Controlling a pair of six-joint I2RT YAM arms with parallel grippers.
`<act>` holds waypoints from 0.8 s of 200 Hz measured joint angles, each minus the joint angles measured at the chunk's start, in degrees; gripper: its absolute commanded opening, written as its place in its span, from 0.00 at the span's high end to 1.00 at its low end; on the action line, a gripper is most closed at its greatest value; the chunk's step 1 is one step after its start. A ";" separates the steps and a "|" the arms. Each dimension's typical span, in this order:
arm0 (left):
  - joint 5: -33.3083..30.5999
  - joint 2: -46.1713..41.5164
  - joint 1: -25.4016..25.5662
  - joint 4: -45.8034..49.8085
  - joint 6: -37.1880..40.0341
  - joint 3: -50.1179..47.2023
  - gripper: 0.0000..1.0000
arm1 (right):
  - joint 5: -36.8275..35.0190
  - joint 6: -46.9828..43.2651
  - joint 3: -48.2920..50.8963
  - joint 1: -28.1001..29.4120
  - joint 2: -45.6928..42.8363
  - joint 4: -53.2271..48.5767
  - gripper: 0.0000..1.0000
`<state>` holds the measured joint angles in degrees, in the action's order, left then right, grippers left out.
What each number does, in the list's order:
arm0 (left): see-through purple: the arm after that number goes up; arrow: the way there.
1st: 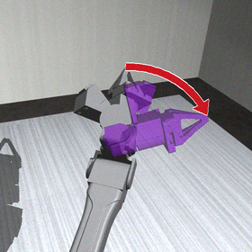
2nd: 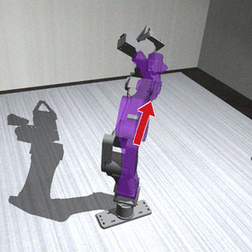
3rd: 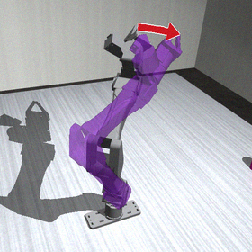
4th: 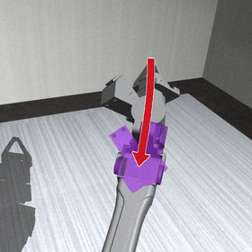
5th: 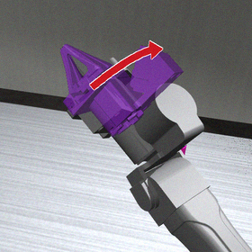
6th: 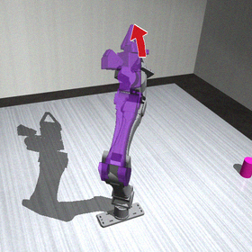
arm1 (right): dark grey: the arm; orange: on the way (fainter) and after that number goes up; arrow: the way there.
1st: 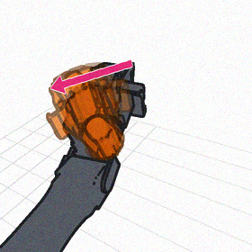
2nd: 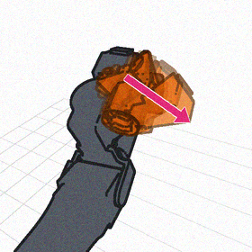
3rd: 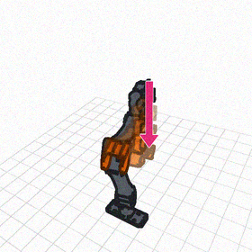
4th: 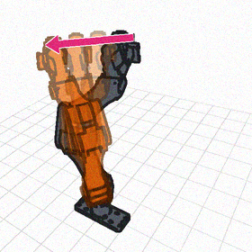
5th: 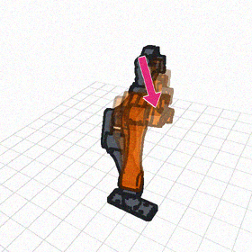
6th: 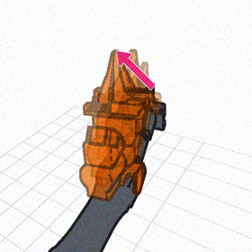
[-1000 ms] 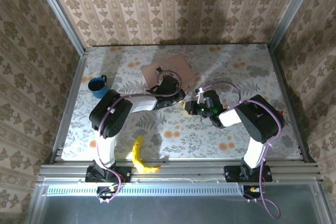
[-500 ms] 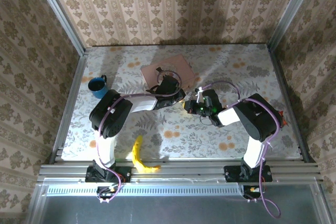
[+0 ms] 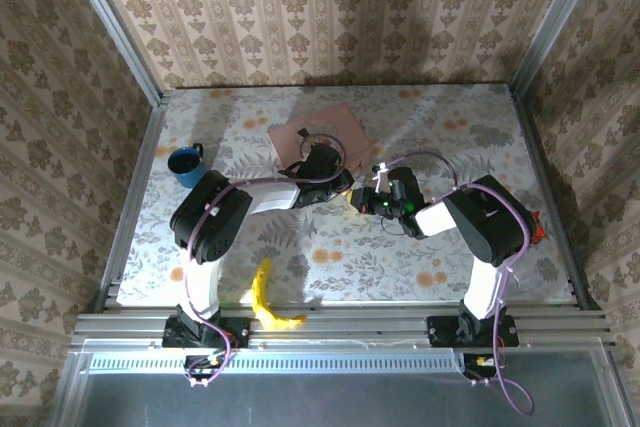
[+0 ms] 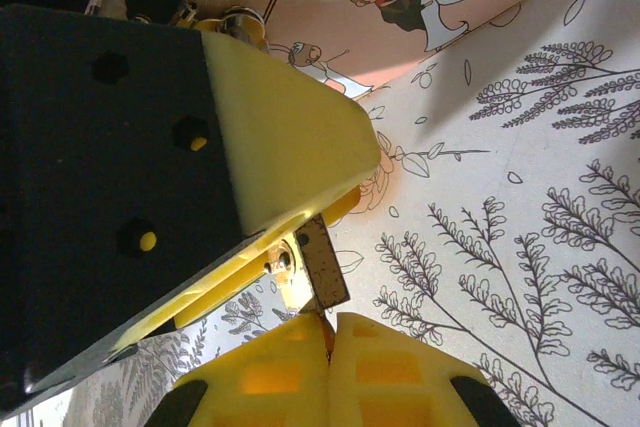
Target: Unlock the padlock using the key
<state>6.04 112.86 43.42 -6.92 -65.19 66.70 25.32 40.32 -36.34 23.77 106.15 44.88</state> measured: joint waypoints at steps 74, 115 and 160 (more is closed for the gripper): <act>-0.11 0.00 -0.02 -0.09 -0.24 0.02 1.00 | 6.32 1.29 -1.92 -2.25 1.49 -1.49 0.98; -0.04 0.00 0.00 -0.72 -0.57 -0.24 1.00 | 5.73 0.07 -2.34 -2.36 0.61 -4.24 0.80; 0.66 0.00 0.04 -1.33 -0.81 -0.35 1.00 | 2.21 -2.69 -2.34 -2.40 -1.88 -9.38 0.69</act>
<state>6.70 112.86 43.46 -8.25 -66.00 66.35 27.53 37.63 -38.68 21.37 104.27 35.51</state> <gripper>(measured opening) 0.292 0.303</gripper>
